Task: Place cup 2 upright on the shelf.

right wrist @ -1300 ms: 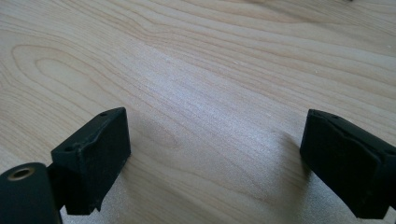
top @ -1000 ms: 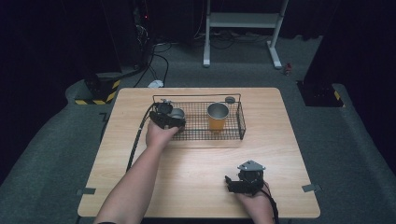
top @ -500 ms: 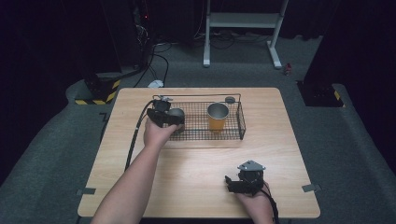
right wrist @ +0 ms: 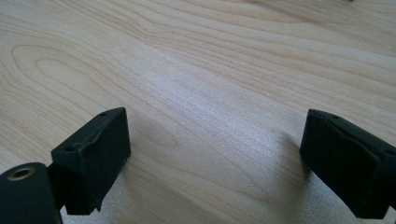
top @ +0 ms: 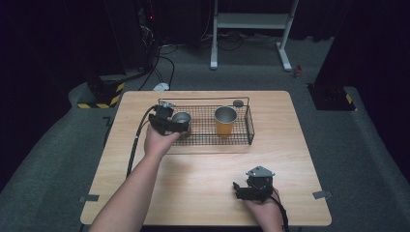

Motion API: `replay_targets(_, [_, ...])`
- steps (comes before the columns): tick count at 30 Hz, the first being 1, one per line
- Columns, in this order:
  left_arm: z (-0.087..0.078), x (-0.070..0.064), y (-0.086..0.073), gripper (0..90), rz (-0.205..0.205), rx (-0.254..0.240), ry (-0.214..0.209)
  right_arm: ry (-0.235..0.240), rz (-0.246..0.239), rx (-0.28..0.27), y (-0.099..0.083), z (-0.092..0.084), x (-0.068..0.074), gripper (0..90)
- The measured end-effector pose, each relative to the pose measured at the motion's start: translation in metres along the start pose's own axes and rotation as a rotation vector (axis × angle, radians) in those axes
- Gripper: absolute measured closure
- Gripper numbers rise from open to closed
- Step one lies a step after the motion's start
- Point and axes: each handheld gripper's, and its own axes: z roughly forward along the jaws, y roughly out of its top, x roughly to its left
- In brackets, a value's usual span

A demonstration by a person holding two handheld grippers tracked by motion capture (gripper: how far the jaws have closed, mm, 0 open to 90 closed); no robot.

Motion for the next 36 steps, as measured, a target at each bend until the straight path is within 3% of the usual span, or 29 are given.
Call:
replay_targets(17, [-0.019,-0.005,-0.014,0.0,0.021,-0.02,-0.033,0.0,0.002,0.0,0.0,0.0,0.0,8.4])
replay_targets(25, [-0.034,-0.004,-0.032,0.5,0.04,-0.039,-0.052,0.0,0.002,-0.001,0.0,0.0,0.0,8.4])
replay_targets(36, [-0.046,0.001,-0.058,0.6,0.028,-0.06,-0.083,0.0,0.003,-0.001,0.0,0.0,0.0,8.4])
